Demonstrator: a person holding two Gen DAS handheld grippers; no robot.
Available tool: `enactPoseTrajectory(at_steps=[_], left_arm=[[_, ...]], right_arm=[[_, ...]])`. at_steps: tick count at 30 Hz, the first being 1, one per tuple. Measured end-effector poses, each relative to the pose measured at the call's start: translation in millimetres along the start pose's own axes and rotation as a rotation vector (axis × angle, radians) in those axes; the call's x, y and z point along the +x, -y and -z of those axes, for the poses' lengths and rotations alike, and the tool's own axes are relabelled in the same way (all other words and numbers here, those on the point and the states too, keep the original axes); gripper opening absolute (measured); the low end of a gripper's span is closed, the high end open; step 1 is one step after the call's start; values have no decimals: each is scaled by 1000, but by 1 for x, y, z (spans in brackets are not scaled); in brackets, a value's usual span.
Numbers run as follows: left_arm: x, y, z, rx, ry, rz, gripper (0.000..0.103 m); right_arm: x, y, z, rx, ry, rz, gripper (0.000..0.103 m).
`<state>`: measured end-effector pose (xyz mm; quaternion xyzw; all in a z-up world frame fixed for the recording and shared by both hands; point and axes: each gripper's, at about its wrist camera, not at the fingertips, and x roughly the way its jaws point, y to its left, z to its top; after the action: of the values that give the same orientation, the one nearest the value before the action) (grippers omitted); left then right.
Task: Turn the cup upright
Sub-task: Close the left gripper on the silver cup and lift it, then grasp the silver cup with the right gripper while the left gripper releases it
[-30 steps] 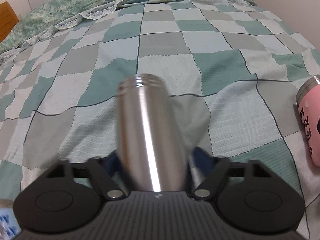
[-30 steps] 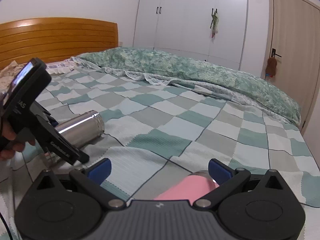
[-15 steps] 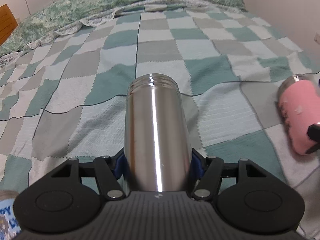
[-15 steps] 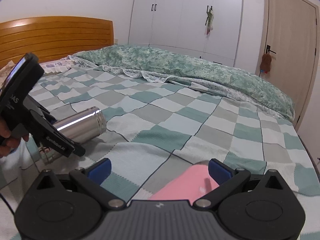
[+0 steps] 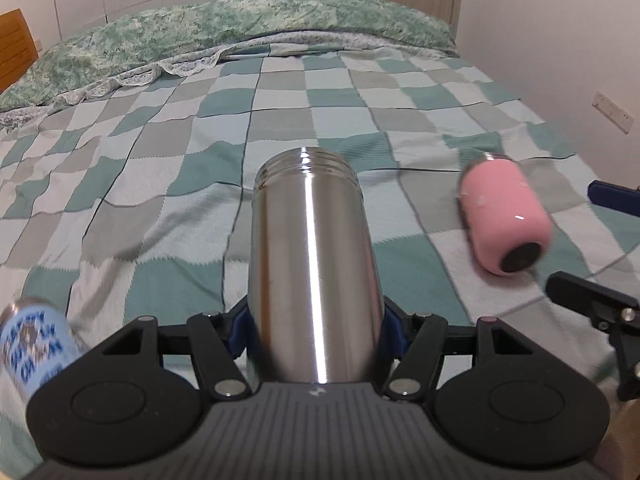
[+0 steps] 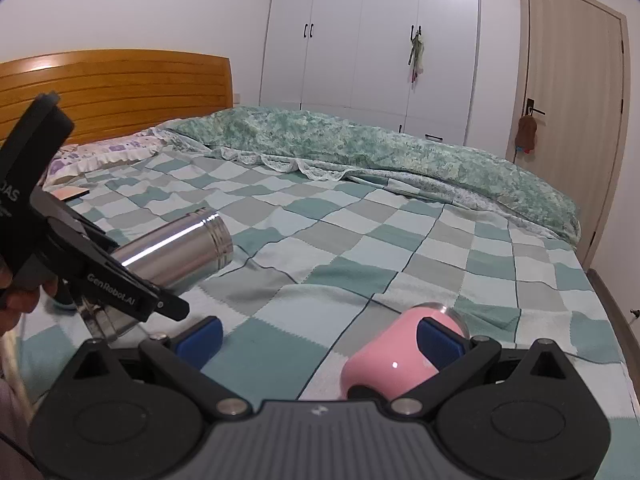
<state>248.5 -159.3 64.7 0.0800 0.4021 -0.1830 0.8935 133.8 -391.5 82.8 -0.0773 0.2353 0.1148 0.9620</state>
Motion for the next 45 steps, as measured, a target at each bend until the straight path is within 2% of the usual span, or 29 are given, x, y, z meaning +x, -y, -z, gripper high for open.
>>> enactPoseTrajectory(at_steps=[5,16,23,30,32,33,34,38,41,45], left_arm=[[-19,15,26,-19,-6,29,65],[-27,39,83,-85,-41,52,65],[-5,42,101,-135,-59,43,65],[-6,42,106,-131,-33,65,65],[-10,41,105,-124,-41,88,78],[-13,41,104,-121,-42,100,92],[-20,41,104,-116,-28,111,100],[-55,30,100,-78,55,136,103],[-76,13,100,-56,103,95,103],[-90,-18,104,-32,118,32,103]], right_arm=[[-23,-8,11,19,-7,-5,103],[-52,-20,55,42,-84,-3,103],[-64,-23,75,59,-118,10,103],[-72,-26,77,65,-128,21,103],[-74,-27,75,64,-126,25,103],[-75,-28,73,63,-124,28,103],[-77,-28,72,64,-121,31,103],[-85,-33,64,70,-105,33,103],[-85,-42,56,62,-102,25,103],[-75,-63,45,45,-120,7,103]])
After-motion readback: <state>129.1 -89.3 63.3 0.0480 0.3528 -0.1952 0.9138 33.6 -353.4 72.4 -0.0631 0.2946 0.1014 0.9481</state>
